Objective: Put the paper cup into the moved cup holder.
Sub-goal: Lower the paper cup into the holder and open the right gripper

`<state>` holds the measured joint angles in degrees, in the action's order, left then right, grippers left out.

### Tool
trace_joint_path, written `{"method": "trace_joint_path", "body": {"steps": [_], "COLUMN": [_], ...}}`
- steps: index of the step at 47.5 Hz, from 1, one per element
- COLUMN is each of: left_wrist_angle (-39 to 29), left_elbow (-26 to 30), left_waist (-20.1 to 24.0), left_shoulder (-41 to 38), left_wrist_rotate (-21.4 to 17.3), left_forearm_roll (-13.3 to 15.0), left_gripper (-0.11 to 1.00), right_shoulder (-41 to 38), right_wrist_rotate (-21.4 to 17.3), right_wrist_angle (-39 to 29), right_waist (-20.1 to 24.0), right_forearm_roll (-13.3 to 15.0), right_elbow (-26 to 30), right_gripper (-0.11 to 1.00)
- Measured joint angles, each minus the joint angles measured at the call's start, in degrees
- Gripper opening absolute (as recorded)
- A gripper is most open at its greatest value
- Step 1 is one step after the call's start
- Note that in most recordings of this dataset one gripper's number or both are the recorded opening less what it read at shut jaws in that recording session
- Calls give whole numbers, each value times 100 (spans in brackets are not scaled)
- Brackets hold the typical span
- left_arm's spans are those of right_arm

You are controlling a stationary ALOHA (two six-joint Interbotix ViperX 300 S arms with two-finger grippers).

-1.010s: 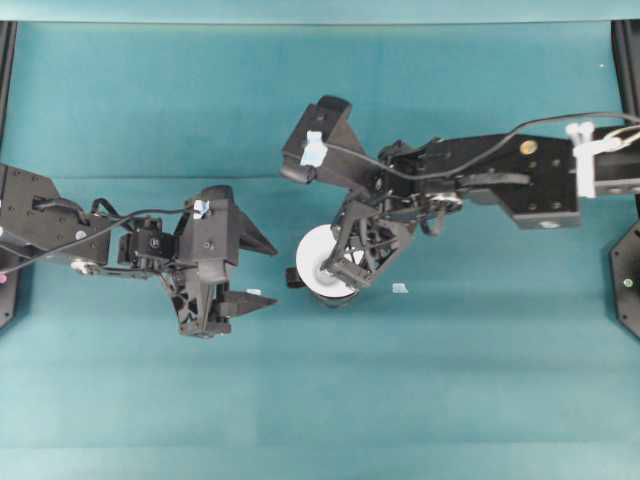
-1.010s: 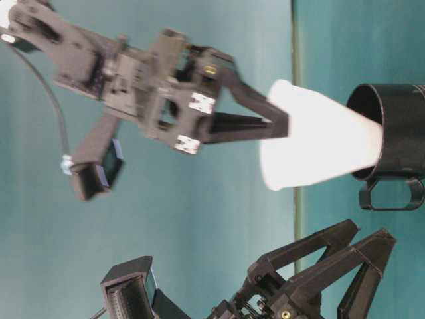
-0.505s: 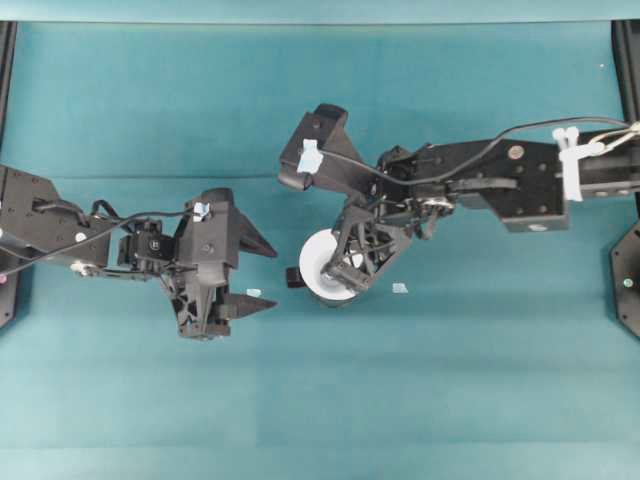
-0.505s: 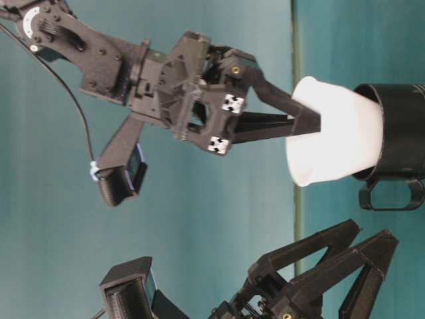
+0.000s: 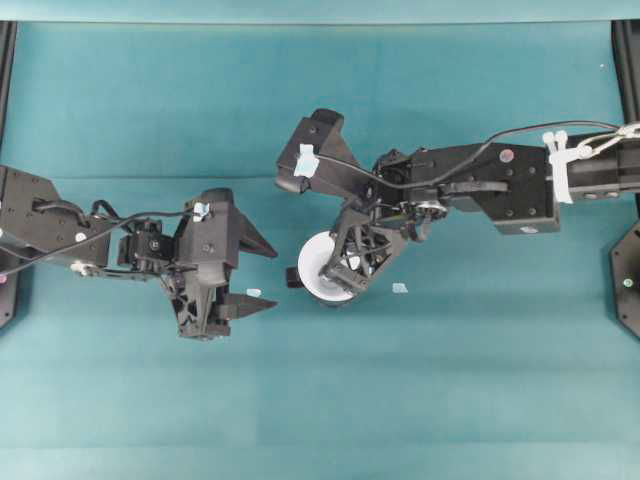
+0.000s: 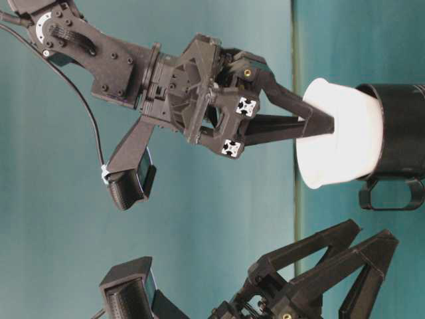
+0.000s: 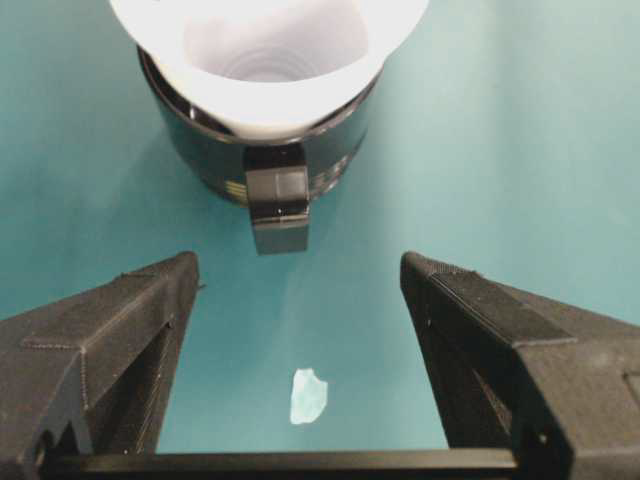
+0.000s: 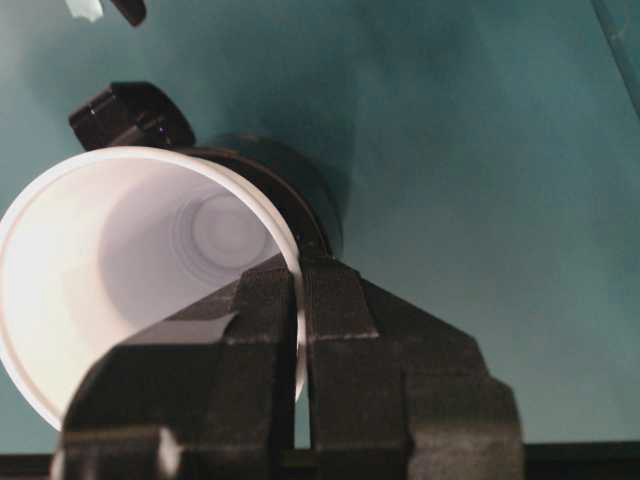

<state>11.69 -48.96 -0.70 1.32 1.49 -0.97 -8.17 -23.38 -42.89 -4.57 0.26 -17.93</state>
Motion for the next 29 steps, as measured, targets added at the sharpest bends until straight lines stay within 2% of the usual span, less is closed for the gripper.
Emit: {"method": "trace_joint_path", "body": {"steps": [6, 10, 16, 23, 26, 29], "left_wrist_angle": [0, 0, 0, 9, 0, 0], "left_elbow": [0, 0, 0, 0, 0, 0], "left_waist": [-9, -9, -9, -9, -9, -9], "left_shoulder": [0, 0, 0, 0, 0, 0], "left_wrist_rotate": [0, 0, 0, 0, 0, 0], "left_forearm_roll": [9, 0, 9, 0, 9, 9], "left_gripper": [82, 82, 82, 82, 82, 82], "right_shoulder": [0, 0, 0, 0, 0, 0], "right_wrist_rotate": [0, 0, 9, 0, 0, 0], "right_wrist_angle": [26, 26, 18, 26, 35, 35], "right_waist": [-9, 0, 0, 0, 0, 0], "right_forearm_roll": [-9, 0, 0, 0, -9, 0], "right_elbow": [0, 0, 0, 0, 0, 0], "right_gripper": [9, 19, 44, 83, 92, 93]}}
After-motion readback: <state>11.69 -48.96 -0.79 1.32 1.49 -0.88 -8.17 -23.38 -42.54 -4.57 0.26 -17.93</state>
